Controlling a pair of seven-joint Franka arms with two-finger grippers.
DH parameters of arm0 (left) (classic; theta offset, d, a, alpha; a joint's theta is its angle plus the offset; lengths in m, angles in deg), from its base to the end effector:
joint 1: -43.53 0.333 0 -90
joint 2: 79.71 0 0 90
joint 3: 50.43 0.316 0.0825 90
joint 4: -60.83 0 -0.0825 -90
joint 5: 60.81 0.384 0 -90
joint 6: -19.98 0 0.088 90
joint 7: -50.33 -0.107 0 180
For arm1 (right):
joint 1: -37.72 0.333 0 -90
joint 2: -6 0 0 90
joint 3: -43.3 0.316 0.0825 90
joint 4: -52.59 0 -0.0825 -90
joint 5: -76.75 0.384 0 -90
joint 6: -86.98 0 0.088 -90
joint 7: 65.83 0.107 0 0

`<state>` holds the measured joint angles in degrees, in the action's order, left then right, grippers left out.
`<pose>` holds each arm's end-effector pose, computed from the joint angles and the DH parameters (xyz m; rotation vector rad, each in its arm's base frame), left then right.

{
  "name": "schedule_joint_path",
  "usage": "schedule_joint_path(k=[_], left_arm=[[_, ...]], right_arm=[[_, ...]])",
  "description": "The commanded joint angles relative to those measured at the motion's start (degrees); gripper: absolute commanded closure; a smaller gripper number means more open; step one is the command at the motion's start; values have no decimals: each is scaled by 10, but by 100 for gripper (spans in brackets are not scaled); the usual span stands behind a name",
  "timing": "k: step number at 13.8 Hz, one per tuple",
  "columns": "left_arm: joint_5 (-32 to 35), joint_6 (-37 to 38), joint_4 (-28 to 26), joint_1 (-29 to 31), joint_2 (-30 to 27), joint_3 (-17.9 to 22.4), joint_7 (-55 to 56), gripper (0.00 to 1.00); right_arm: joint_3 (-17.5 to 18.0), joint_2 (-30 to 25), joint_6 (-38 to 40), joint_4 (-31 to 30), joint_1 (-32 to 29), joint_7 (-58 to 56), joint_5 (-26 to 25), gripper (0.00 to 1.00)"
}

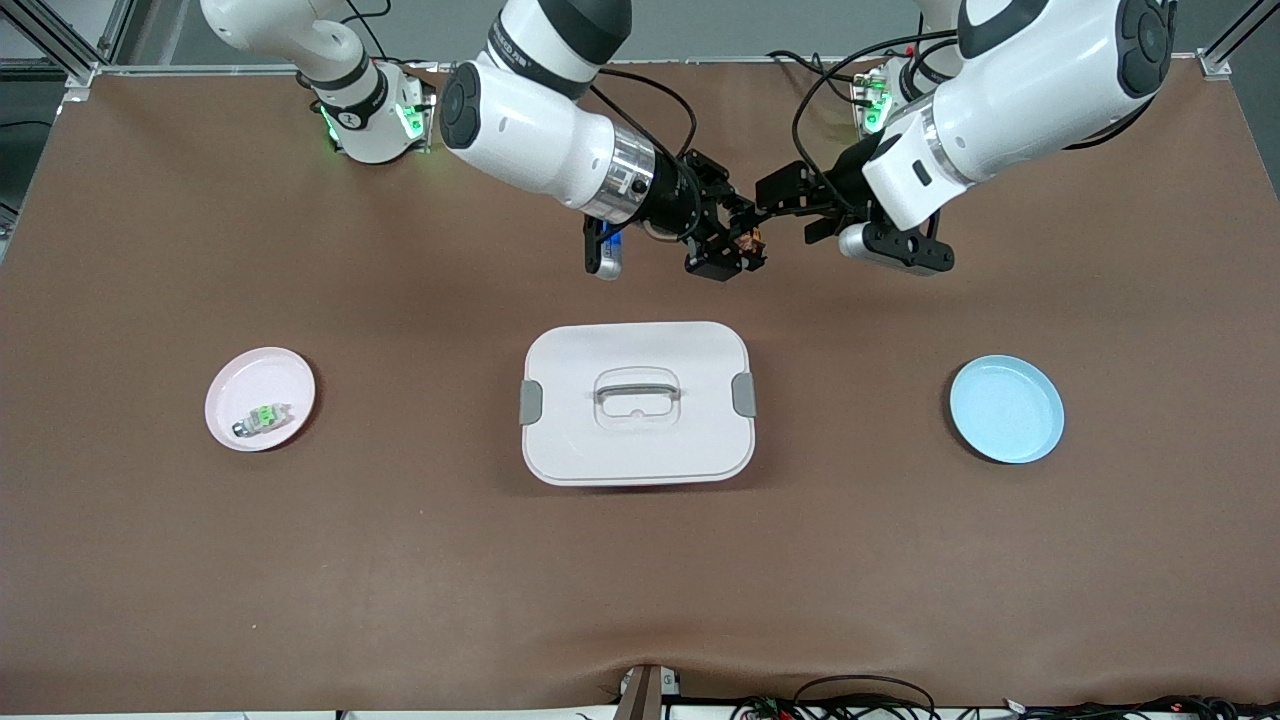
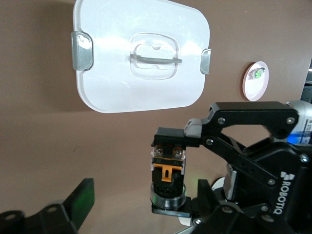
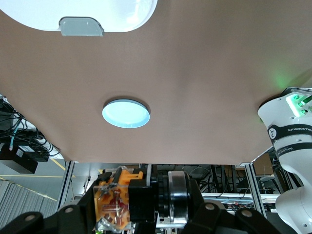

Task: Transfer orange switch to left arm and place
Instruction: 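Close the left gripper on the switch held by the right gripper, then open the right gripper and pull the left gripper away with switch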

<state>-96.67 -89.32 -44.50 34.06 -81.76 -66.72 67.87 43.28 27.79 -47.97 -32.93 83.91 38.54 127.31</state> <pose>0.4905 -0.2859 0.5587 2.5506 0.0480 -0.1629 0.4870 0.5224 0.5111 -1.7500 1.6441 0.7918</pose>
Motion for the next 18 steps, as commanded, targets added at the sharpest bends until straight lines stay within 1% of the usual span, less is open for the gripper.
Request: schedule_joint_path(k=[1, 4, 7, 10, 13, 14, 16, 18], left_arm=[[-24, -22, -22, 1, -14, -2, -22, 13], [-26, -46, -28, 1, -10, -2, -31, 17], [-39, -61, -29, 1, -8, -17, -31, 20], [-42, -83, -39, 1, -9, -30, -31, 21], [-42, -98, -45, 1, -6, -32, -32, 25], [-42, -101, -45, 0, -3, -33, -32, 29], [-42, -101, -45, 1, -2, -38, -32, 39], [-42, -101, -45, 1, 1, -39, -32, 48]], right_arm=[[-6, 11, 1, 17, 6, 3, 4, 64], [-6, 11, 1, 17, 6, 3, 5, 64], [-6, 11, 1, 17, 6, 3, 4, 63], [-6, 12, 1, 17, 6, 3, 5, 64], [-6, 12, 1, 17, 6, 3, 4, 64], [-6, 11, 2, 17, 6, 3, 5, 64], [-6, 12, 3, 17, 5, 3, 4, 64], [-6, 11, 3, 18, 6, 4, 4, 64]])
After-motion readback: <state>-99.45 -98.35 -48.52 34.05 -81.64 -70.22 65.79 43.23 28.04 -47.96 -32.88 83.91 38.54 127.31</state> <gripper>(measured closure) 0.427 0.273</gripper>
